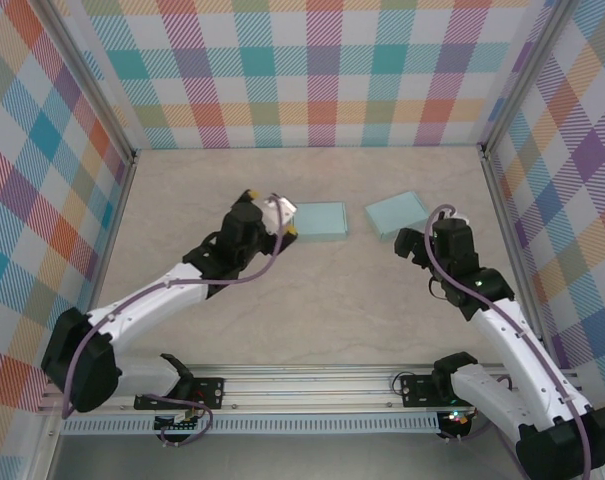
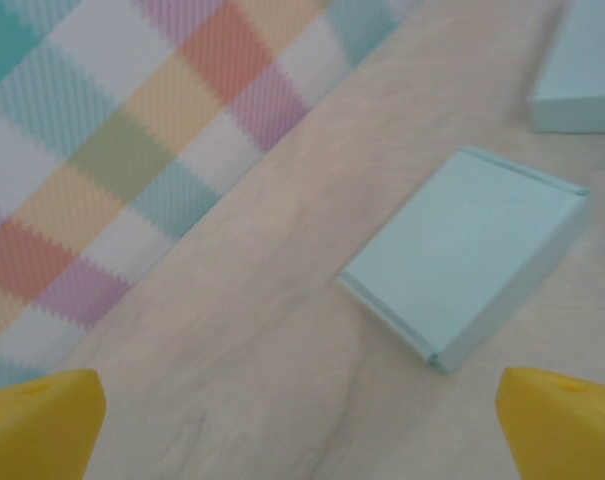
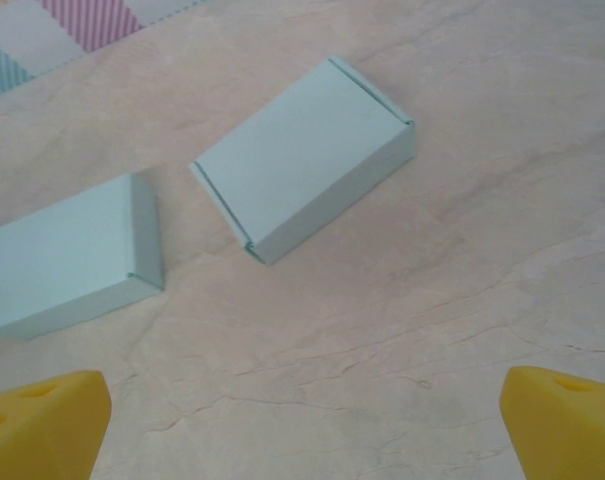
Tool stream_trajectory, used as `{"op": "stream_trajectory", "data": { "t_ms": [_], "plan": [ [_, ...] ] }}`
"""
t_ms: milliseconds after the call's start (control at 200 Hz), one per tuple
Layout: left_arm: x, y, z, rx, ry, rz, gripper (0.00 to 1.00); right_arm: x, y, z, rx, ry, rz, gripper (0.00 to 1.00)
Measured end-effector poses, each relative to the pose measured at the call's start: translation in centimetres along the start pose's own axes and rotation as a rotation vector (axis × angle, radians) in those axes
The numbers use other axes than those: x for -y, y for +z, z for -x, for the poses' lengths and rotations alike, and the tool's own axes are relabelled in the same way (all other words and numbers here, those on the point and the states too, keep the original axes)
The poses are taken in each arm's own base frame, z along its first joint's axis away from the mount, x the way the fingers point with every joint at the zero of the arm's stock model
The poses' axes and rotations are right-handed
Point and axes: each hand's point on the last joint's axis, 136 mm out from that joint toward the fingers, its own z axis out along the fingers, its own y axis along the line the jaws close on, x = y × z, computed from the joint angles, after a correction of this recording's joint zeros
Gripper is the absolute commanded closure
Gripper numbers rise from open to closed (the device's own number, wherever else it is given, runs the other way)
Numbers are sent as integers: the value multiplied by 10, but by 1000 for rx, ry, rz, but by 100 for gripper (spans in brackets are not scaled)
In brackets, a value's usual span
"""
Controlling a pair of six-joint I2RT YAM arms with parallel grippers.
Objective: Fold the paper box
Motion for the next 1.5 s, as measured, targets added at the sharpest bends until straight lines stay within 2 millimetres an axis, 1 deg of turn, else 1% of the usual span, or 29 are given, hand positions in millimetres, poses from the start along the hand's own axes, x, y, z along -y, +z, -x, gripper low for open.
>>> {"op": "stream_trajectory", "data": {
  "t_ms": [60, 105, 165, 230, 315, 410, 530, 635, 735, 905, 995, 1055, 1185, 1305, 1414, 1499],
  "plan": [
    [-24, -9, -21, -20, -107, 82, 0, 7, 7, -5, 14, -24, -30, 0],
    [-38, -16, -38, -33, -182, 138, 0, 12, 13, -8, 26, -44, -50, 0],
    [-51, -25, -61, -51, -273, 201, 0, 19, 20, -13, 41, -76, -76, 0],
    [-58, -32, -86, -77, -347, 254, 0, 24, 27, -18, 60, -109, -95, 0],
    [-63, -38, -113, -110, -417, 308, 0, 30, 36, -25, 83, -158, -113, 0],
    [-70, -41, -132, -123, -482, 369, 0, 35, 44, -28, 117, -210, -123, 0],
    [-78, -42, -157, -130, -546, 431, 0, 35, 49, -26, 170, -257, -123, 0],
    [-76, -34, -176, -132, -573, 434, 0, 35, 52, -23, 215, -287, -126, 0],
    [-64, -19, -191, -155, -570, 386, 0, 37, 56, -22, 233, -303, -137, 0],
    [-47, 6, -199, -163, -553, 314, 0, 40, 59, -17, 256, -307, -150, 0],
    [-40, 13, -205, -182, -538, 285, 0, 40, 59, -17, 267, -306, -149, 0],
    [-38, 15, -206, -183, -528, 274, 0, 41, 59, -17, 274, -303, -151, 0],
    [-45, 16, -192, -120, -519, 283, 0, 46, 61, -19, 276, -300, -161, 0],
    [-50, 17, -183, -79, -508, 289, 0, 48, 62, -16, 288, -292, -170, 1],
    [-55, 19, -182, -60, -502, 295, 0, 50, 64, -13, 298, -295, -178, 0],
    [-60, 23, -190, -56, -509, 310, 0, 52, 65, -11, 304, -297, -182, 0]
  ]
}}
